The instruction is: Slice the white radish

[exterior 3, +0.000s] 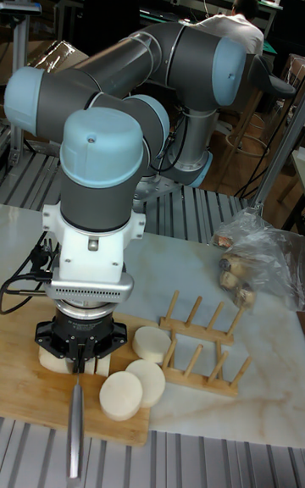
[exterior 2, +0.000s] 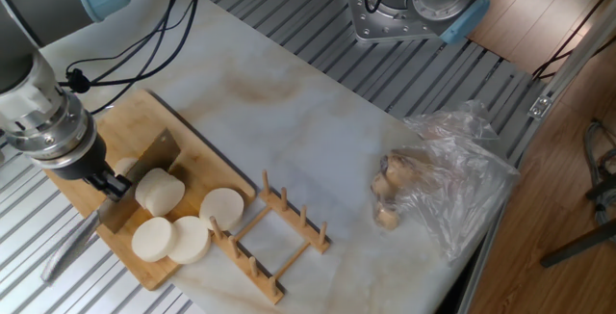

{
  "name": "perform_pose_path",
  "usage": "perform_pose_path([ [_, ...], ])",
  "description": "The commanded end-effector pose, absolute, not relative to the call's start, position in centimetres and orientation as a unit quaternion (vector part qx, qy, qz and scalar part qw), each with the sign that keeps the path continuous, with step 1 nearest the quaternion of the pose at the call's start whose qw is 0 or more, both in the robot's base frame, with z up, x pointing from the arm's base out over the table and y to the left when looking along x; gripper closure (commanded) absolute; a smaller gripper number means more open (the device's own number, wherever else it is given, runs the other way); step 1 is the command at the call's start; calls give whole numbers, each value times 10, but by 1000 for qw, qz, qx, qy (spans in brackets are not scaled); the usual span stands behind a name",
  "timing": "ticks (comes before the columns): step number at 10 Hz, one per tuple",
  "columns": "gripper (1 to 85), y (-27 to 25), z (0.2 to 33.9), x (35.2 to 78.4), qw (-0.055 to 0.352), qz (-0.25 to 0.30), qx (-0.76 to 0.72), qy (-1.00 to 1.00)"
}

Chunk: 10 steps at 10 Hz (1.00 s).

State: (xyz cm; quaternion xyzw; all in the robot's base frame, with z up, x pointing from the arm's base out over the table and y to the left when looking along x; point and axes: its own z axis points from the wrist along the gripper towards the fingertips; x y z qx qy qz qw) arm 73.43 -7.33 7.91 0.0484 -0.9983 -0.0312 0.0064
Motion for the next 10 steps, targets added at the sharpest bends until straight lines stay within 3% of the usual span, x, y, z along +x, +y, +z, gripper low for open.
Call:
perform_pose_path([
  [1, 757, -72, 77, 729, 10, -39, 41, -998],
  [10, 717, -73, 76, 718, 17, -34, 66, -997],
])
